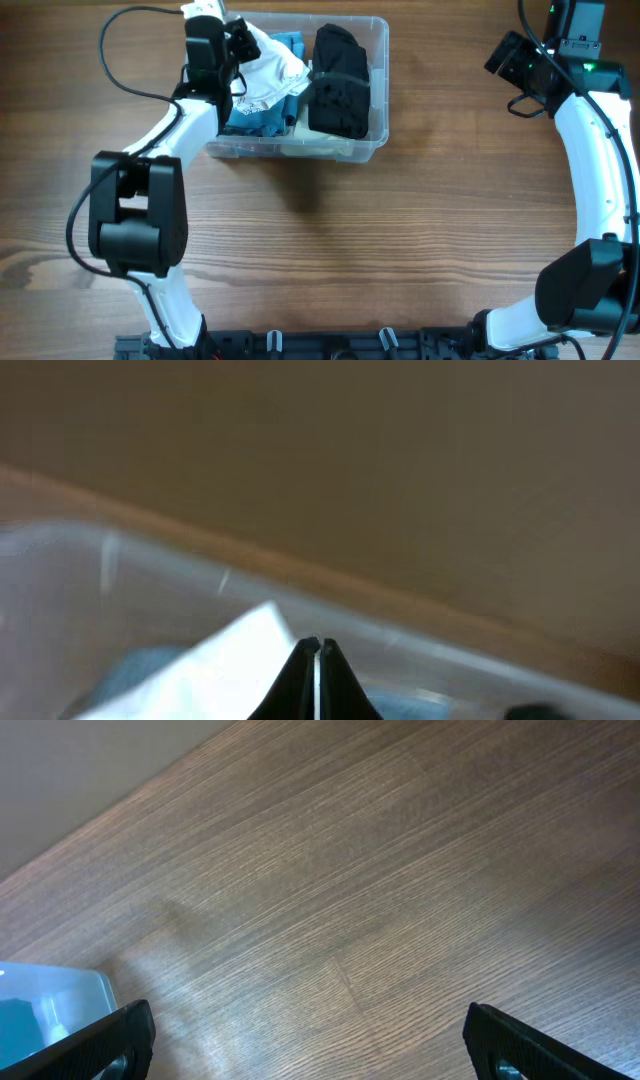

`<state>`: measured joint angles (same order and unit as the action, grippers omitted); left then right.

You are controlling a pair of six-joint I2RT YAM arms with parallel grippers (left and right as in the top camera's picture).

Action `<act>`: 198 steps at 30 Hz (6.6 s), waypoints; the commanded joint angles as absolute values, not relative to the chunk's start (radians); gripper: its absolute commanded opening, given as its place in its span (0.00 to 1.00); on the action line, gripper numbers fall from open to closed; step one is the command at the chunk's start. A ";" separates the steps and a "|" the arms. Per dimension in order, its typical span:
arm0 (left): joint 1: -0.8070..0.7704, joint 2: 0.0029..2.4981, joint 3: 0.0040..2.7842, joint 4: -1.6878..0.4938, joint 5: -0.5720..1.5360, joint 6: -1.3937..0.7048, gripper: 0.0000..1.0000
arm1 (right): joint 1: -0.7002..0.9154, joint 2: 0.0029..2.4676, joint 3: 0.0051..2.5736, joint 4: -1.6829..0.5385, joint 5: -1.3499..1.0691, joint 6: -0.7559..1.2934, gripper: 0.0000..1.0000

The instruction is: Pack container

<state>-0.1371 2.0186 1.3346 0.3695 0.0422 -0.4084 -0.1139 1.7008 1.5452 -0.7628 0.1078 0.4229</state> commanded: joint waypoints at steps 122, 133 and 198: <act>0.055 0.017 0.006 0.035 0.167 -0.134 1.00 | -0.112 1.712 1.542 -0.760 0.103 0.434 1.00; 0.071 0.002 0.006 -0.067 0.123 -0.134 1.00 | -0.112 1.712 1.542 -0.760 0.103 0.434 1.00; 0.070 0.003 0.006 -0.065 0.123 -0.134 1.00 | -0.109 0.735 0.952 -0.560 0.109 0.419 1.00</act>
